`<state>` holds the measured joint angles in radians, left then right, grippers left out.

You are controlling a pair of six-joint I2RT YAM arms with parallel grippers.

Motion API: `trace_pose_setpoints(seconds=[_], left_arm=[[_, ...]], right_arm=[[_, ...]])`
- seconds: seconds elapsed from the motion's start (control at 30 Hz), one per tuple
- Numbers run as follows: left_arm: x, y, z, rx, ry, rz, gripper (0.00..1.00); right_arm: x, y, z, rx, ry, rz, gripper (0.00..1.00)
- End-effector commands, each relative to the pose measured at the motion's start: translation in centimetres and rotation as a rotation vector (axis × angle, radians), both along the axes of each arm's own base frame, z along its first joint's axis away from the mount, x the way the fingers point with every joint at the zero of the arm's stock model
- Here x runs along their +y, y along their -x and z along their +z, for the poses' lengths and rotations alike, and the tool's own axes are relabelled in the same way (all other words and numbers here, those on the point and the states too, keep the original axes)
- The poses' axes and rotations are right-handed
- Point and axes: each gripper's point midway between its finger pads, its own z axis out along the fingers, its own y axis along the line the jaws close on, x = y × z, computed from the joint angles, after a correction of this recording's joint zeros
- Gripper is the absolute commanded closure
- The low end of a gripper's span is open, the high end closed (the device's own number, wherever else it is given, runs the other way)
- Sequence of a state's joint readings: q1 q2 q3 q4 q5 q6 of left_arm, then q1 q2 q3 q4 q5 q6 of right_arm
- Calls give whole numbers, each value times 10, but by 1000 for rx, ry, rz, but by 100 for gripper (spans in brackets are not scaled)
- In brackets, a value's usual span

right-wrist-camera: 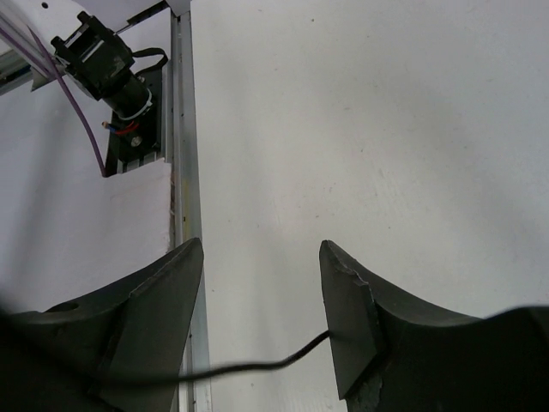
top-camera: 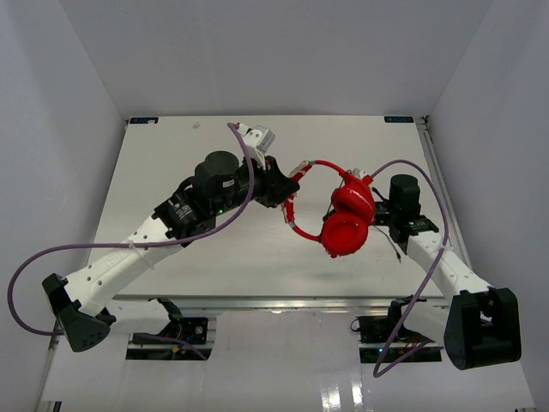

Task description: Wrap the headphones

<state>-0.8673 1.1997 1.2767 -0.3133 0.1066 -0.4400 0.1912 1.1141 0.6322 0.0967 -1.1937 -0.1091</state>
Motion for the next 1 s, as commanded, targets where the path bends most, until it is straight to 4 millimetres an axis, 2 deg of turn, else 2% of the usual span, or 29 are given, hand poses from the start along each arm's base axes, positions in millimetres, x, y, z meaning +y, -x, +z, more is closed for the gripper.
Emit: trace_pose_setpoints(seconds=[0.0,0.3,0.43,0.63,0.97], left_arm=[[5,-15,60,-31,188,121,100],[6,-30,67,29,362,226,100],[12,-32,81,39,431,261,100],[10,-33,95,54,504,258,100],[11,-34,109,56,544,268,100]], right_arm=[[1,4,6,-62,-40,22,37],[3,5,-1,-67,-62,46,37],[3,19,-5,-35,-94,99,37],[5,26,3,-65,-129,156,37],[13,34,11,-109,-152,221,37]])
